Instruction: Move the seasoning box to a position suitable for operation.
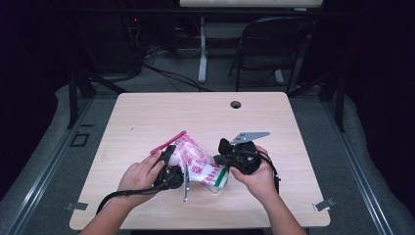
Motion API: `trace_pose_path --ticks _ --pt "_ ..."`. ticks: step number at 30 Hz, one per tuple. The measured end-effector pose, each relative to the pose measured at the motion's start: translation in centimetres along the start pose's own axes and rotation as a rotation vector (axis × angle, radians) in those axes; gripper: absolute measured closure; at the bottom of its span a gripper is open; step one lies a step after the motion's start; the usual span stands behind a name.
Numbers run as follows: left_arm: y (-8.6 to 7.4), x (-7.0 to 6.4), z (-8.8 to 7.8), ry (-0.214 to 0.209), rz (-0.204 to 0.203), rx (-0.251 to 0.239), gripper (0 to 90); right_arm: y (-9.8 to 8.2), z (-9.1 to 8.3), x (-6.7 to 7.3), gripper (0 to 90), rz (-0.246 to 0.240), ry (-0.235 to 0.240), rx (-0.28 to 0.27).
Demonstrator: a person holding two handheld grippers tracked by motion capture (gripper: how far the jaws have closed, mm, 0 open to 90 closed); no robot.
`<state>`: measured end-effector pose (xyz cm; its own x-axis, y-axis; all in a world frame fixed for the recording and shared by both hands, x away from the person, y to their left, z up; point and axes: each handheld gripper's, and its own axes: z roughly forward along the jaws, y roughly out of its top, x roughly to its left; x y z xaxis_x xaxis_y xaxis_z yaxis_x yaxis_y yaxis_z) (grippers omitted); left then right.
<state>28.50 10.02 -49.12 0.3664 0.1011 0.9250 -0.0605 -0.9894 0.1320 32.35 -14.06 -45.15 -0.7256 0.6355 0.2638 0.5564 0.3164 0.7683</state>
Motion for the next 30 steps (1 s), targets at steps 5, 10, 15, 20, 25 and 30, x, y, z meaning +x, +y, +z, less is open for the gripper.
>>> trace_pose_path --ticks 5,10,15,20,25,30 --pt "0.13 0.02 0.01 0.002 0.012 0.002 63.0 -0.06 0.02 -0.11 90.0 -0.001 -0.001 0.007" --pt "0.26 -0.03 -0.07 0.009 0.031 0.011 63.1 -0.14 0.09 -0.17 90.0 0.004 0.0 0.007" --pt "0.37 -0.06 -0.1 0.018 0.041 0.007 63.1 -0.21 0.13 -0.19 90.0 0.008 -0.003 0.005" --pt "0.45 0.0 -0.16 0.015 0.044 0.01 63.2 -0.25 0.13 -0.3 90.0 0.008 -0.002 0.013" --pt "0.55 0.01 -0.22 0.016 0.054 0.012 63.4 -0.37 0.21 -0.46 90.0 0.014 -0.005 0.015" --pt "0.73 -0.02 -0.28 0.027 0.067 0.011 63.6 -0.46 0.21 -0.54 90.0 0.015 -0.008 0.02"
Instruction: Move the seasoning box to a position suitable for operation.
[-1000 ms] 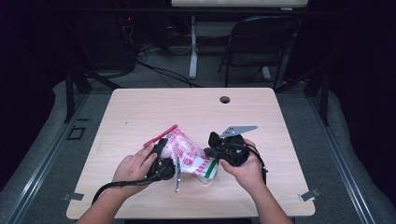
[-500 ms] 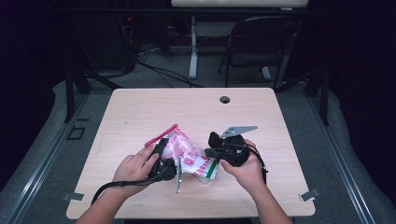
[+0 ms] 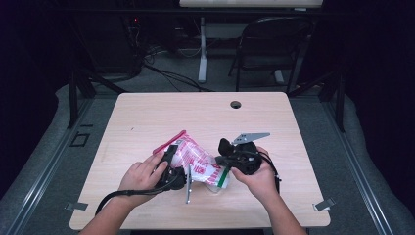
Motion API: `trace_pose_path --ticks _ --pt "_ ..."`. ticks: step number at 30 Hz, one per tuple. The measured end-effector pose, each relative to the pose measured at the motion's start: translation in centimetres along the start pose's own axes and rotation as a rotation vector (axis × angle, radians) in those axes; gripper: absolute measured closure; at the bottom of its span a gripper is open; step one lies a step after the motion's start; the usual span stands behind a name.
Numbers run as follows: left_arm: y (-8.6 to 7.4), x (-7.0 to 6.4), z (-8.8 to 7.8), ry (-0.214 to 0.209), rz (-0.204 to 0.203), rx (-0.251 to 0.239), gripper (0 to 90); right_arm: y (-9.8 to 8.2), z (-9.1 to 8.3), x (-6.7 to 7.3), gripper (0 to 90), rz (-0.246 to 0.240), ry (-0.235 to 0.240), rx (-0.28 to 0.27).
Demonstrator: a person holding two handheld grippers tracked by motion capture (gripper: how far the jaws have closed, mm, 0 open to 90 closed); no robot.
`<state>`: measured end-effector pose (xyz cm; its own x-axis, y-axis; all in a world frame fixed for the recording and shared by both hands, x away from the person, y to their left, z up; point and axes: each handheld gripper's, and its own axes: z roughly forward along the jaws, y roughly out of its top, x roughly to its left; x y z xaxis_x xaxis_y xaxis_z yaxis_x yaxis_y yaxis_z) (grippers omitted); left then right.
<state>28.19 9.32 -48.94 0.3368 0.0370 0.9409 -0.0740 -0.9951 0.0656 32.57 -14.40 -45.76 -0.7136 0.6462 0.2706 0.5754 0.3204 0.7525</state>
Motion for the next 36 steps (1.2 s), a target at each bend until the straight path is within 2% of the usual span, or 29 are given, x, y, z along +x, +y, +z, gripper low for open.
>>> trace_pose_path --ticks 15,19,28,36 --pt "0.2 0.04 -0.17 0.009 0.033 0.004 64.8 -0.12 0.14 -0.05 90.0 0.002 -0.005 0.005" --pt "0.21 0.03 -0.25 0.033 0.057 0.0 65.1 -0.12 0.18 -0.06 90.0 -0.002 -0.008 0.009" --pt "0.25 0.01 -0.44 0.049 0.077 0.002 65.3 -0.22 0.3 -0.03 90.0 0.002 -0.006 0.01" --pt "0.36 0.08 -0.53 0.039 0.094 0.007 65.5 -0.28 0.31 -0.06 90.0 0.003 -0.008 0.014"
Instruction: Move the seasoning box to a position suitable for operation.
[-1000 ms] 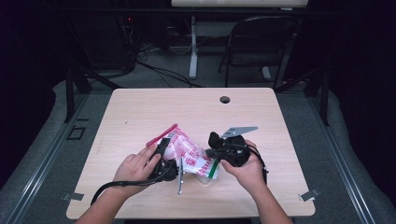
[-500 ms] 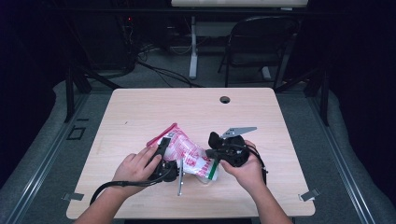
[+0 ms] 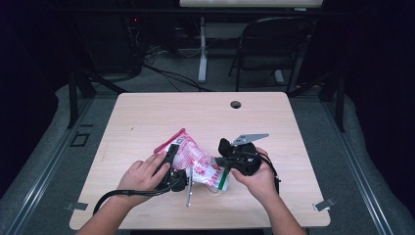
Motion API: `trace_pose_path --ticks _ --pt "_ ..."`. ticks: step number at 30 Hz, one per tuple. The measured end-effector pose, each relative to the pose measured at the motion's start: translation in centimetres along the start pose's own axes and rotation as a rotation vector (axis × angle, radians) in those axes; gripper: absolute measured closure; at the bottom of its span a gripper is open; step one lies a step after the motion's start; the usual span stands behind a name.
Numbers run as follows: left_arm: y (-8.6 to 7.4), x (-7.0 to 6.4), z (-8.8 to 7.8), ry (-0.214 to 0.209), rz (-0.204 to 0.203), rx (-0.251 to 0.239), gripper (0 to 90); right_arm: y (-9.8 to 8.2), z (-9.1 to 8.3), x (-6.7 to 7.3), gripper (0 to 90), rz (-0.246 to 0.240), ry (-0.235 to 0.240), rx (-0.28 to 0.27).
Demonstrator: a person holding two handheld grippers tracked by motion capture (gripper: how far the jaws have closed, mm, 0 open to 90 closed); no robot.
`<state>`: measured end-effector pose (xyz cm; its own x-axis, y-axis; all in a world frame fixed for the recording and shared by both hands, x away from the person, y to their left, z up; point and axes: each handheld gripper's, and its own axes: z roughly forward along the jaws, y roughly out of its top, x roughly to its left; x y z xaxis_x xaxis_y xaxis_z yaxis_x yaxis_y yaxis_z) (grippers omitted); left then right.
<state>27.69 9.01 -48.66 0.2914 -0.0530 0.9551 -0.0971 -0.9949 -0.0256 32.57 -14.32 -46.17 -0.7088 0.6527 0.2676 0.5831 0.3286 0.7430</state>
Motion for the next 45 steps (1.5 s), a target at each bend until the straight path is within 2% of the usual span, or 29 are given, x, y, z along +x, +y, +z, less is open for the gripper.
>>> trace_pose_path --ticks 6,10,13,17,20,45 --pt "0.11 0.14 -0.09 0.02 0.023 -0.003 65.6 -0.03 0.01 -0.05 90.0 0.0 0.002 0.0" --pt "0.17 0.19 -0.1 0.011 0.033 0.0 65.7 -0.05 0.02 -0.08 90.0 0.002 -0.001 0.001" --pt "0.24 0.25 -0.12 0.023 0.046 -0.003 65.8 -0.07 0.03 -0.1 90.0 -0.001 -0.004 0.005" --pt "0.27 0.25 -0.16 0.019 0.048 -0.001 65.9 -0.12 0.03 -0.16 90.0 0.003 -0.002 0.009" --pt "0.3 0.32 -0.21 0.02 0.064 0.0 66.1 -0.14 0.13 -0.23 90.0 0.003 -0.002 0.01" --pt "0.38 0.34 -0.13 0.023 0.089 0.004 68.9 -0.12 0.57 -0.36 90.0 0.005 -0.008 0.016"
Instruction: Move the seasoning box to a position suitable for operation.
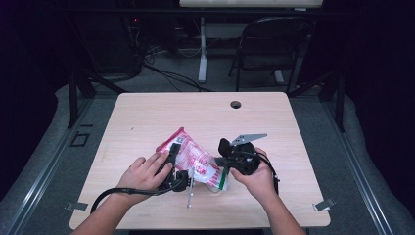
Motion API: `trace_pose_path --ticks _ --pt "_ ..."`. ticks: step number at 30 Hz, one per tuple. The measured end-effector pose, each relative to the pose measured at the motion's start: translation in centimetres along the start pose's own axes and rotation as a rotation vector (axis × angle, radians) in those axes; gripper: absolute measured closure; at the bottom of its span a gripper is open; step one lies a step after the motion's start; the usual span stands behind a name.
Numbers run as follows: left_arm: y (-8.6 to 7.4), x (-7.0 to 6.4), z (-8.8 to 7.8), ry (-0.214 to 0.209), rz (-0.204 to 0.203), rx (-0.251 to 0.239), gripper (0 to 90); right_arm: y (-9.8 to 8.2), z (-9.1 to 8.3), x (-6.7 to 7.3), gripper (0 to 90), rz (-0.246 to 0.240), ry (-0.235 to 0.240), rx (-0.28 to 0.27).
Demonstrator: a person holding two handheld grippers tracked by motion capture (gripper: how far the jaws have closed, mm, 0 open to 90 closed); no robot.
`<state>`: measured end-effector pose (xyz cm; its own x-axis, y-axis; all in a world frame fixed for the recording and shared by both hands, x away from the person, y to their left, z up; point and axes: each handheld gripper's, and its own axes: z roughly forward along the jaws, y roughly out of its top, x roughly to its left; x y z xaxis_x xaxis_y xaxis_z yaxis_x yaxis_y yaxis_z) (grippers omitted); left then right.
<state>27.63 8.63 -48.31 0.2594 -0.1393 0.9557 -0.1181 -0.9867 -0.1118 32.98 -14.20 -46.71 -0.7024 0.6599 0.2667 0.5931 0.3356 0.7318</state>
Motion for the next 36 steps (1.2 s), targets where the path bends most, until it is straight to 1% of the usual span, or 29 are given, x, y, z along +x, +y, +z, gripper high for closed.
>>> trace_pose_path --ticks 3,7,9,13,17,22,26,30,31,36 --pt "0.01 0.06 0.07 -0.005 0.009 0.001 69.2 -0.01 0.07 -0.01 90.0 0.001 0.001 0.0" --pt "0.05 0.1 0.1 -0.005 0.006 0.001 69.5 -0.01 0.15 -0.03 90.0 0.001 0.003 -0.004" --pt "0.11 0.18 0.1 -0.008 0.019 0.003 69.7 -0.04 0.21 -0.07 90.0 0.005 0.004 -0.004" --pt "0.17 0.23 0.12 -0.008 0.026 0.005 69.8 -0.03 0.23 -0.14 90.0 0.002 0.0 0.004" --pt "0.25 0.21 0.11 -0.003 0.038 0.008 70.0 -0.06 0.28 -0.19 90.0 0.006 -0.001 0.003" --pt "0.27 0.06 0.13 0.011 0.042 0.003 70.3 -0.11 0.38 -0.23 90.0 0.007 0.0 0.005" --pt "0.35 0.1 0.12 0.008 0.06 0.007 70.5 -0.13 0.45 -0.31 90.0 0.006 0.0 0.006" --pt "0.41 0.06 0.15 0.009 0.055 0.005 70.7 -0.16 0.45 -0.38 90.0 0.009 0.0 0.007" --pt "0.49 0.1 0.13 0.015 0.066 0.007 70.8 -0.17 0.45 -0.39 90.0 0.011 -0.001 0.007" --pt "0.56 0.1 0.11 0.018 0.071 0.005 71.2 -0.19 0.45 -0.46 90.0 0.012 -0.003 0.007"
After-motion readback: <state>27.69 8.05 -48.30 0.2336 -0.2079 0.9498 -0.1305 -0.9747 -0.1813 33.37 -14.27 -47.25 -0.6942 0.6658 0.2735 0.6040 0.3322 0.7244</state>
